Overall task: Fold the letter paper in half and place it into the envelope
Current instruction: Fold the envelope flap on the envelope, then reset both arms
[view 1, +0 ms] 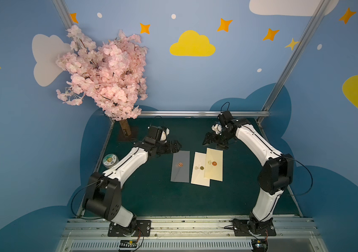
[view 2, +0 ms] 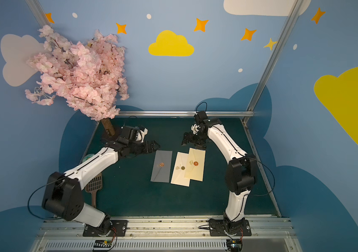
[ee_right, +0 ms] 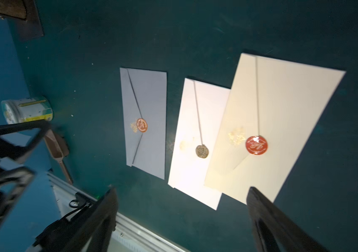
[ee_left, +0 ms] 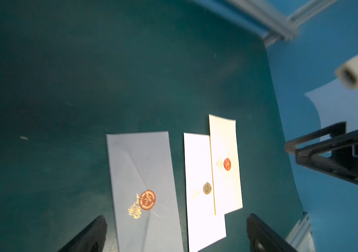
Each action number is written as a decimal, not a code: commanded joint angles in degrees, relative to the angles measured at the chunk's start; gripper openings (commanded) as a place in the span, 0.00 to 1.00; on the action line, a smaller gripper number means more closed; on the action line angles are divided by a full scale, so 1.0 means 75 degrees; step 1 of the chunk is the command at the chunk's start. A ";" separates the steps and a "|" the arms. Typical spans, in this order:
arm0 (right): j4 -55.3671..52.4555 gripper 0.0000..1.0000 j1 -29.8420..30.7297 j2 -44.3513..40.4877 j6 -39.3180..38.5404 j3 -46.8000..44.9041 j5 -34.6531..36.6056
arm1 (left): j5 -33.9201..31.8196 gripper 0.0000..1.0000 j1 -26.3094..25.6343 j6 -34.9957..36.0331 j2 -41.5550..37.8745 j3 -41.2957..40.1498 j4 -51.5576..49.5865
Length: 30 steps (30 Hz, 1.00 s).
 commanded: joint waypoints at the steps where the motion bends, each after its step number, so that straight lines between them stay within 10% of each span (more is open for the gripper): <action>1: 0.0798 0.93 0.0021 -0.0938 -0.0775 -0.1248 0.1975 | -0.0862 1.00 0.0552 0.0576 -0.0905 -0.1181 0.0201; 9: 0.6235 0.95 -0.0191 -0.3636 -0.2080 -0.6278 0.5565 | -0.3494 1.00 0.1609 0.1175 -0.3074 -0.3533 0.0868; 15: 0.7585 0.95 -0.0986 -0.4087 -0.2280 -0.7792 0.5806 | -0.5018 1.00 0.1724 0.1504 -0.3545 -0.4650 0.2124; 30: 1.3966 0.95 -0.1918 -0.2358 -0.3297 -0.9684 0.4800 | -0.3749 1.00 0.2796 0.2536 -0.0062 -0.5595 0.8594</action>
